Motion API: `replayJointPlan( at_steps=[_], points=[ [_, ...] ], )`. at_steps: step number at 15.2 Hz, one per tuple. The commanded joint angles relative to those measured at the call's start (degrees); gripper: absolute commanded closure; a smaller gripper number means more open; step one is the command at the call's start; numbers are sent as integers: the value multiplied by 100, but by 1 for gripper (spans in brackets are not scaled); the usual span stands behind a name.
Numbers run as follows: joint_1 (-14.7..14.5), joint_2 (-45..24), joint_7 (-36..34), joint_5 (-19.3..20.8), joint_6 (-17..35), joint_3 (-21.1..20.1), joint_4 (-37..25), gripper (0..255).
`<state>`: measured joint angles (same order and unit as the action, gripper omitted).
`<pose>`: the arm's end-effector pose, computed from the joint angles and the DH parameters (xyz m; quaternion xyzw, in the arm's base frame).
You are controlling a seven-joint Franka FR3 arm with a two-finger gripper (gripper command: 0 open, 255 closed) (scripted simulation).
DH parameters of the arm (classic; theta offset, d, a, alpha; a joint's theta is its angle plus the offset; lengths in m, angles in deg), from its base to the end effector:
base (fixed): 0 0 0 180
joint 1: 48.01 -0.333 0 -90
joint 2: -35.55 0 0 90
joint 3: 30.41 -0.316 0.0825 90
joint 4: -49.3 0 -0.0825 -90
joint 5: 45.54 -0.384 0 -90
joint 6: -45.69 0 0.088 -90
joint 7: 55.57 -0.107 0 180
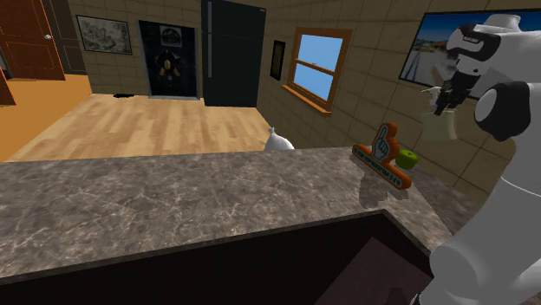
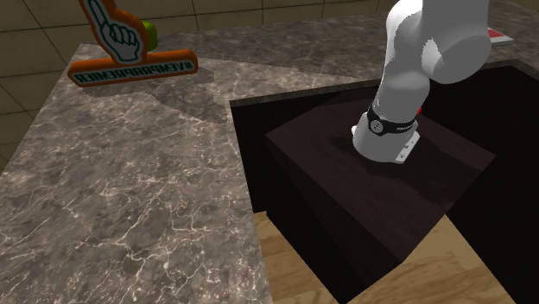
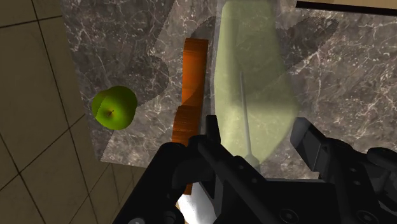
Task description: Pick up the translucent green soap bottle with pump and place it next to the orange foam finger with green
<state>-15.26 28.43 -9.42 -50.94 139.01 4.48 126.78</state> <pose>0.2582 -0.5330 0.6743 0.9798 -0.1796 0.0574 0.0662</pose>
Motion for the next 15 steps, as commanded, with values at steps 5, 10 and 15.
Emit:
replayJointPlan(
  at_steps=[5, 10, 15],
  points=[
    [-101, 232, -72, 151, 571, -40, 754, 255],
    [-144, 353, -109, 226, 993, -61, 1275, 255],
    [-168, 426, -130, 270, 1398, -76, 1739, 255]
  ],
)
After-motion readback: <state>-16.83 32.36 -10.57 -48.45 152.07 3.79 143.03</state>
